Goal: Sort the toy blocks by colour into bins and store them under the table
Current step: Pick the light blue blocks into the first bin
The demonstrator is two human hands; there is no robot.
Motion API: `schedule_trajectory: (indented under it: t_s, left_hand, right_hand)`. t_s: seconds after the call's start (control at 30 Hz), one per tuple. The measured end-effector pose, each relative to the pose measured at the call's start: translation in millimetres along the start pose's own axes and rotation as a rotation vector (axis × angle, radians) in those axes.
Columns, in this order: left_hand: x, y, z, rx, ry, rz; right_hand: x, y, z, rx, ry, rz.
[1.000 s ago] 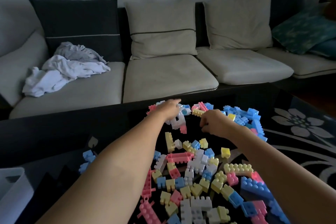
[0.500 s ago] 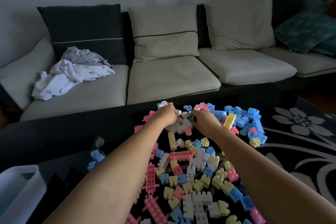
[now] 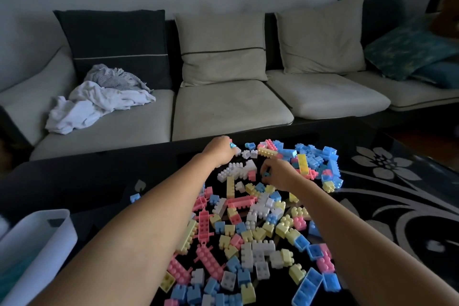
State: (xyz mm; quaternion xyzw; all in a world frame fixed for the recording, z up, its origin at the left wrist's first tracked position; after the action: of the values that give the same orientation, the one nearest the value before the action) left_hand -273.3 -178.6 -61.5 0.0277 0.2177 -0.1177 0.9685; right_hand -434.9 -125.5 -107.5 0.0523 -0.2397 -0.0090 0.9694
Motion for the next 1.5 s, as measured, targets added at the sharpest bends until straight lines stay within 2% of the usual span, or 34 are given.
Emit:
schedule_trajectory:
  t_s: [0.07, 0.13, 0.17, 0.23, 0.3, 0.33, 0.4, 0.43, 0.5, 0.6, 0.67, 0.83, 0.93, 1.07, 1.23, 1.4, 1.5]
  left_hand:
    - [-11.6, 3.9, 3.6, -0.035, 0.092, 0.001]
    - [-23.8, 6.2, 5.2, -0.058, 0.236, 0.019]
    - [-30.0, 7.5, 5.0, -0.057, 0.329, 0.026]
    - [-44.1, 11.6, 4.2, -0.043, 0.467, 0.027]
    - [-56.7, 16.1, -0.4, -0.011, 0.482, 0.004]
    - [-62.3, 17.7, -4.4, 0.010, 0.470, -0.014]
    - [-74.4, 17.3, -17.3, 0.068, 0.428, -0.068]
    - [-82.8, 15.4, -25.7, 0.093, 0.391, -0.107]
    - [-96.0, 12.2, -41.6, 0.105, 0.264, -0.211]
    - [-116.7, 13.6, -61.7, 0.074, 0.030, -0.413]
    - [-128.4, 14.5, -77.9, 0.134, -0.044, -0.525]
    - [-126.7, 23.3, -86.2, 0.116, -0.125, -0.595]
    - [-122.3, 33.6, -83.4, 0.091, -0.166, -0.587]
    - [-122.3, 37.8, -71.2, 0.114, -0.243, -0.539]
    - [-125.2, 28.1, -68.6, 0.098, -0.223, -0.495]
    - [-123.0, 9.1, -82.8, 0.113, -0.198, -0.465]
    - [-122.7, 1.9, -96.0, 0.110, -0.207, -0.449]
  right_hand:
    - [-1.2, 5.3, 1.1, 0.022, 0.014, 0.030]
    - [-6.6, 11.4, 6.3, 0.013, -0.135, 0.006]
    - [-11.0, 14.5, 10.2, 0.001, -0.332, -0.037]
    - [-26.8, 22.7, 23.2, -0.017, -0.950, -0.149]
    - [-47.6, 31.7, 37.2, -0.050, -1.534, -0.244]
    - [-60.6, 35.3, 43.1, -0.094, -1.716, -0.301]
    - [-89.4, 39.0, 51.3, -0.214, -1.837, -0.400]
    - [-102.6, 40.8, 55.9, -0.278, -1.794, -0.422]
    - [-122.8, 44.5, 62.3, -0.402, -1.557, -0.423]
    - [-141.8, 51.2, 64.3, -0.548, -1.177, -0.337]
    - [-148.7, 51.4, 60.4, -0.592, -0.996, -0.294]
    - [-135.1, 55.5, 67.2, -0.604, -0.537, -0.193]
    - [-132.2, 57.7, 64.2, -0.488, -0.270, -0.158]
    - [-129.2, 58.1, 55.3, -0.404, -0.144, -0.167]
    - [-127.7, 66.6, 59.5, -0.444, -0.066, -0.224]
    - [-129.4, 72.3, 74.1, -0.560, 0.017, -0.325]
    - [-120.4, 63.0, 69.5, -0.488, 0.074, -0.317]
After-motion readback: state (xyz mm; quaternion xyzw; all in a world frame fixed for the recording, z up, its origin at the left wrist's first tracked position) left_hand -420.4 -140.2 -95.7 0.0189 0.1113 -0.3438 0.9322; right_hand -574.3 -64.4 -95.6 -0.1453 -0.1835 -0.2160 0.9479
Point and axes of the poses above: each hand's wrist, its own y-axis away from the middle knuckle, its own z-axis out of the back of the hand, x = y × z, the point moved 4 cm from there along -y, towards the middle knuckle, and after that the axes turned 5 degrees about -z, right-handed, at the moved point
